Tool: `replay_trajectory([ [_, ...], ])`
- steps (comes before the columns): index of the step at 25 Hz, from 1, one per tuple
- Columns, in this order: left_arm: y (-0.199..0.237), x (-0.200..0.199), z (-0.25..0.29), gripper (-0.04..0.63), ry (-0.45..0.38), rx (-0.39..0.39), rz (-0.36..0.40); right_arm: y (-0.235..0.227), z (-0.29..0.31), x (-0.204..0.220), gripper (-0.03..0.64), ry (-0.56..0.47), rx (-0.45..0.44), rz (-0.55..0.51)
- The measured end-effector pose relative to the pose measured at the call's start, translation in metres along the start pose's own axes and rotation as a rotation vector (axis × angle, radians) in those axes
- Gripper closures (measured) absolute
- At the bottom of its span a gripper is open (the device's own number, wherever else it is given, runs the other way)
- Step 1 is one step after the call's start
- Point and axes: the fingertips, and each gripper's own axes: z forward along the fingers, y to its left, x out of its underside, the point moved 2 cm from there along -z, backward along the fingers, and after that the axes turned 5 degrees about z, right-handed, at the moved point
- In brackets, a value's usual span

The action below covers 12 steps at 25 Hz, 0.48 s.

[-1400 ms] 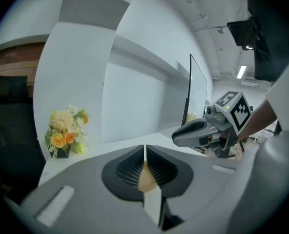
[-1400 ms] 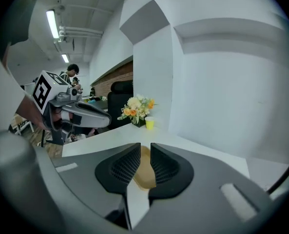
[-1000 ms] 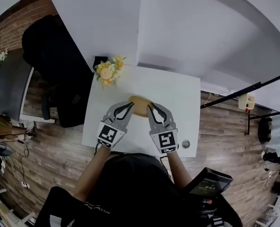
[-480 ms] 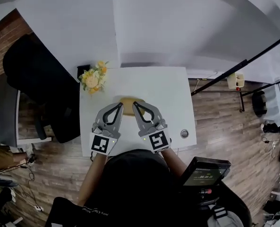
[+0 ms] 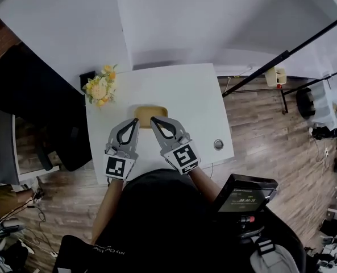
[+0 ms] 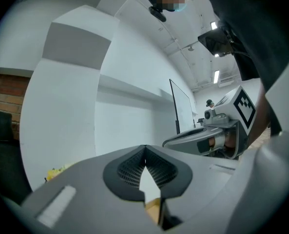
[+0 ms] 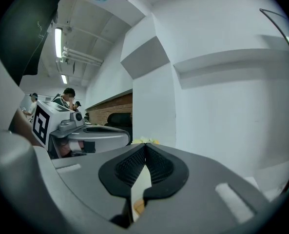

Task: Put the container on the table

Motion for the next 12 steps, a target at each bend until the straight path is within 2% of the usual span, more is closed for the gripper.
replay_trajectory([
  [7, -0.005, 0.004, 0.003, 0.592, 0.009, 0.018, -0.027, 0.002, 0.006, 0.006, 0.604, 0.023, 0.016, -0.009],
  [12, 0.002, 0.008, 0.004, 0.594, -0.004, -0.013, -0.037, 0.005, 0.011, 0.012, 0.604, 0.034, -0.004, -0.026],
])
